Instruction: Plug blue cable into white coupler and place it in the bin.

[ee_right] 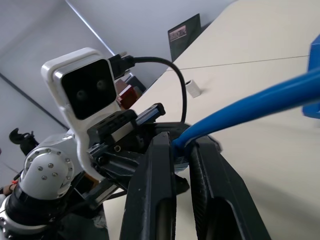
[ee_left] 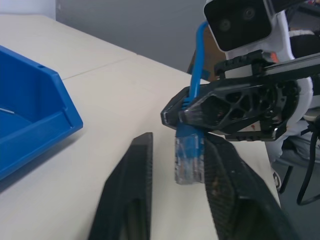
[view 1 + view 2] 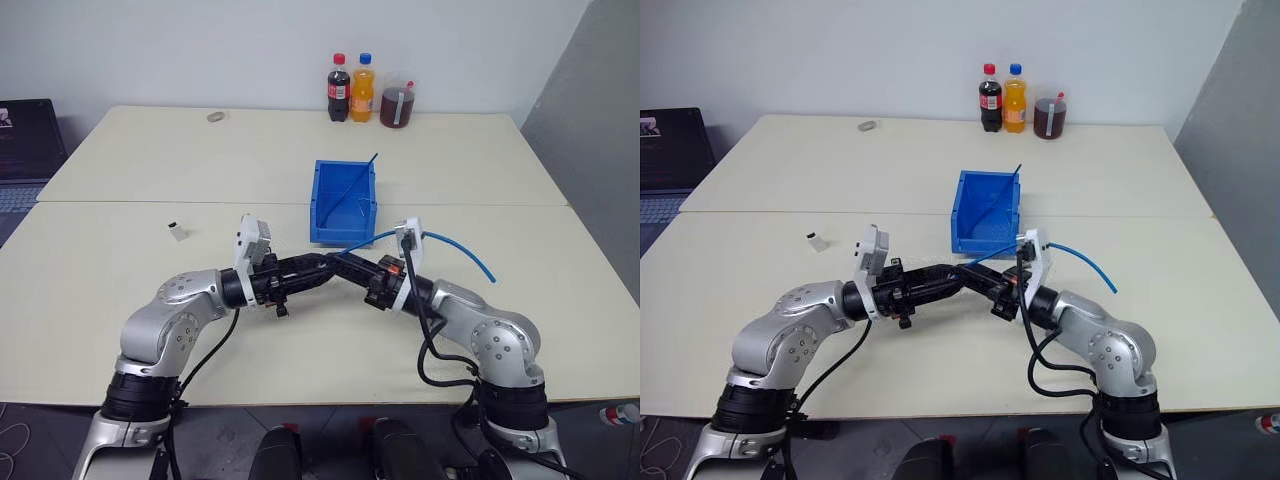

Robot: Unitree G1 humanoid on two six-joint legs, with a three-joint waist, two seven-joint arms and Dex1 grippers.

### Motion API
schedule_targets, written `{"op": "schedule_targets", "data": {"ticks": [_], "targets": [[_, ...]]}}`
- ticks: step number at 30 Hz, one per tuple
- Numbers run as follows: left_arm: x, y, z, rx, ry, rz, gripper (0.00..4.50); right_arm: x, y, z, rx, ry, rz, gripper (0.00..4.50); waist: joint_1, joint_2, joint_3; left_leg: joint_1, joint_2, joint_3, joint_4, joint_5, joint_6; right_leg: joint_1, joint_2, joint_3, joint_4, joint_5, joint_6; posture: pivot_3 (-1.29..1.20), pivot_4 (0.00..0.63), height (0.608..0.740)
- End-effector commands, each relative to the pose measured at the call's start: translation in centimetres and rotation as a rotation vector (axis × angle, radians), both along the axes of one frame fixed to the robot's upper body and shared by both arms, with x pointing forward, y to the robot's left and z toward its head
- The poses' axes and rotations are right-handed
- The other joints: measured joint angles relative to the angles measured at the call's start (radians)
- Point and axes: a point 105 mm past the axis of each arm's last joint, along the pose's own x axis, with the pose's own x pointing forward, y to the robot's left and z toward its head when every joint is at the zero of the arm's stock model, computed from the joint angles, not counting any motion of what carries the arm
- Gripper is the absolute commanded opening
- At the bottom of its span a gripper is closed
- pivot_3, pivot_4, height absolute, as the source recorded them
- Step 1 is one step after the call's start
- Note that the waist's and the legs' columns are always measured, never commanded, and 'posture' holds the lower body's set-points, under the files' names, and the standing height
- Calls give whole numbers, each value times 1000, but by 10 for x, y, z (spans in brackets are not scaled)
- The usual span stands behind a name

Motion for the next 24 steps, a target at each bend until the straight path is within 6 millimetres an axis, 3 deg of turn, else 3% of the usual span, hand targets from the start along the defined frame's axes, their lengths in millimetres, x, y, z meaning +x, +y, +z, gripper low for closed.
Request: {"op": "schedule_targets", "data": {"ticks": [1, 6, 10, 18, 24], "targets": [[-8, 16, -5, 44, 8, 18, 2644, -2, 0, 16, 29, -75, 10, 106, -2, 0, 0, 0, 0, 0, 0, 0, 0, 0, 0, 0, 0, 0, 0, 0, 150, 740], [-15, 39, -21, 123, 29, 79, 3740, 2, -3, 14, 15, -89, -17, 96, -4, 0, 0, 0, 0, 0, -1, 0, 0, -1, 0, 0, -1, 0, 0, 0, 150, 740], [-5, 58, -25, 141, -11, 245, 4498, 4, -4, 13, -2, -103, -27, 92, -2, 0, 0, 0, 0, 0, -1, 0, 0, -1, -1, 0, -1, 0, 0, 0, 150, 740], [34, 118, -32, 239, -146, 860, 4500, 8, -10, 9, -39, -124, -49, 90, 3, 0, 0, -1, 0, 0, -1, 0, 0, -1, -1, 0, -2, 0, 0, 0, 150, 740], [60, 144, -27, 224, -120, 1199, 4500, 13, -11, 8, -49, -132, -55, 90, 5, -1, 0, -3, 0, -1, 0, 0, 0, -1, -1, -1, -3, 1, 0, 0, 150, 740]]}}
